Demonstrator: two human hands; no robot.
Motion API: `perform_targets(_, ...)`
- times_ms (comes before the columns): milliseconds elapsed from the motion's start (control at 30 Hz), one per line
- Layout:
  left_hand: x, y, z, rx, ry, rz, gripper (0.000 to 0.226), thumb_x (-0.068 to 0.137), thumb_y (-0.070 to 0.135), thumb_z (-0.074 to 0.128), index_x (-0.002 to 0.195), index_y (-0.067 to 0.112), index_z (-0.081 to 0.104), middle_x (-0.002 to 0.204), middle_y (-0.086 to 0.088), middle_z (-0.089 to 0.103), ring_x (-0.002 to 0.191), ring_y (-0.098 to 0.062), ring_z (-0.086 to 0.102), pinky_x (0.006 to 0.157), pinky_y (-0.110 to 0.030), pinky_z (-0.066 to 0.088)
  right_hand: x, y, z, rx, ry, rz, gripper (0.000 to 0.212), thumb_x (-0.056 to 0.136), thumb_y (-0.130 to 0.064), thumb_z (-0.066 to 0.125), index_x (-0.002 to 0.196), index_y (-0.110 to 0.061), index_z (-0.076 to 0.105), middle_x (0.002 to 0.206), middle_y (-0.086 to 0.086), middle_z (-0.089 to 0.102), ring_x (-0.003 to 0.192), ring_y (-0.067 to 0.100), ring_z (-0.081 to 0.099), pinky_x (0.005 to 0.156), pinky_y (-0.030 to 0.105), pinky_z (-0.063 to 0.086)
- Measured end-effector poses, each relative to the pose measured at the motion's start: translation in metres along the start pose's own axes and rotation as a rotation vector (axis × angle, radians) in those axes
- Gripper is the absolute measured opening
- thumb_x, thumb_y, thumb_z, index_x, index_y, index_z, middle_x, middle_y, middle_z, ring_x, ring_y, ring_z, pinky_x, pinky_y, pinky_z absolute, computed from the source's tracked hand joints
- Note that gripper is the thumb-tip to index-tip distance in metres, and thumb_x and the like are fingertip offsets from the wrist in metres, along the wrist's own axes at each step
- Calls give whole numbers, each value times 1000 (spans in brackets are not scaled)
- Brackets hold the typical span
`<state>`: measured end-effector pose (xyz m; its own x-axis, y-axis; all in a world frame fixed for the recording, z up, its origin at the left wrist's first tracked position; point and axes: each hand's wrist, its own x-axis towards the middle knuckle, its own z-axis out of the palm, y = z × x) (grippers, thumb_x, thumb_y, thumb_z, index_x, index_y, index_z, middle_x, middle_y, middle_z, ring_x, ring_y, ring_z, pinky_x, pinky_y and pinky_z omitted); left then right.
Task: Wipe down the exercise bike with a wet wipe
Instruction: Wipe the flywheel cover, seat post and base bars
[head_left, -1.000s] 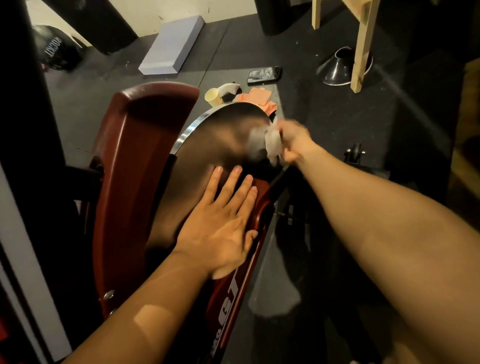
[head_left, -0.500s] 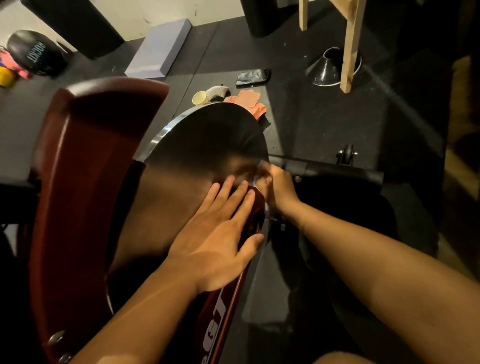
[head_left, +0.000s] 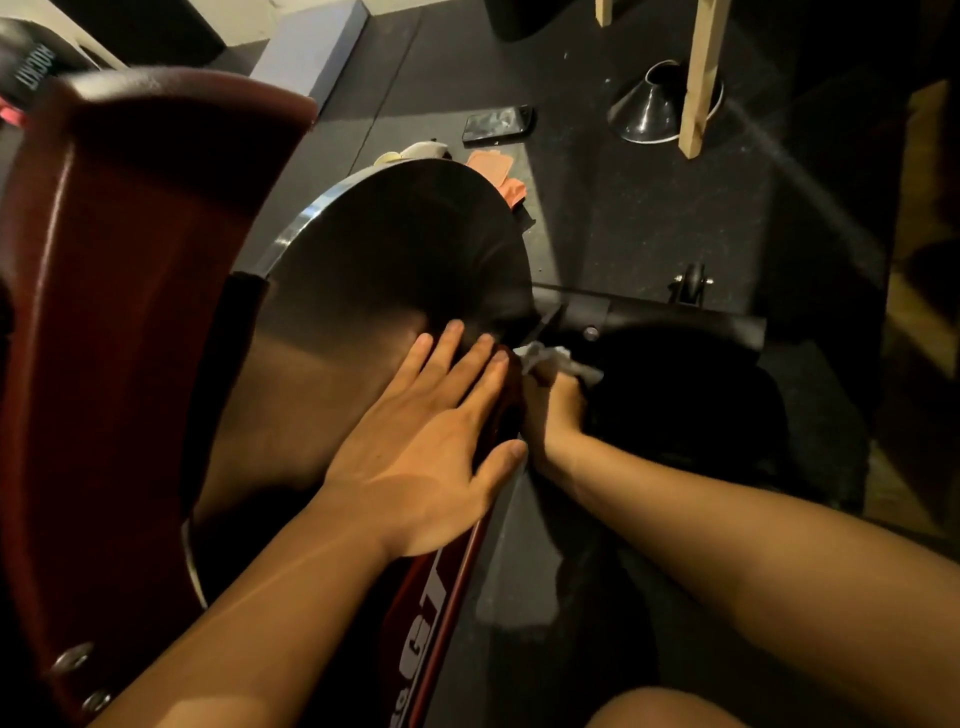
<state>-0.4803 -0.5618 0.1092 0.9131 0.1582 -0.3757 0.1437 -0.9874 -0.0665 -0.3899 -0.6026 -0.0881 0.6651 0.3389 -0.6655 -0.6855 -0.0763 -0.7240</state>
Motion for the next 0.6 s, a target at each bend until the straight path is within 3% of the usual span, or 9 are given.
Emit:
perform_targets(100,1,0,0,-2,6,-7,77,91,66,9,156,28,-8,163,10,-15,144,-8,-32,118,-29,-22,-8,15,0,172,-59,26,38,100,-33,44,114,-9,68,107,12,72,100,22,67,93,33,52)
perform_targets(167,0,0,0,-4,-3,-9,78,89,67,5,155,29,-9,163,10,-16,144,-8,-32,118,-29,-22,17,-3,3,142,27,-14,32,100,-34,50,107,-11,71,97,7,74,90,22,69,82,35,54)
perform_targets(267,0,-1,0,-5,-16,-10,79,86,69,0,155,30,-10,162,11,-17,144,-7,-33,116,-28,-24,53,-33,7,-3,51,-17,39,99,-33,51,133,-14,54,121,10,61,112,28,58,100,37,45)
perform_targets(400,1,-1,-1,0,-1,-2,75,91,67,6,155,30,-9,162,10,-17,144,-8,-32,118,-30,-22,54,-32,7,-133,100,-27,36,99,-41,49,120,-15,64,123,11,65,110,27,61,92,32,46)
perform_targets(467,0,-1,-1,-5,8,2,74,93,67,10,155,30,-8,162,10,-17,144,-8,-32,117,-29,-23,25,-18,1,-59,-12,-14,31,95,-39,54,116,-18,66,119,11,68,107,26,64,95,38,50)
perform_targets(533,1,-1,0,-3,6,10,75,92,67,10,155,30,-8,162,9,-17,144,-8,-32,117,-30,-23,-6,-10,-3,46,-142,60,43,84,-50,60,118,-23,65,115,4,70,108,25,65,98,43,49)
perform_targets(600,1,-1,1,-4,15,12,76,92,67,10,156,29,-6,163,9,-15,145,-9,-31,117,-29,-23,-21,-7,-8,51,-210,145,47,91,-45,56,130,-18,56,123,1,62,119,26,58,103,45,45)
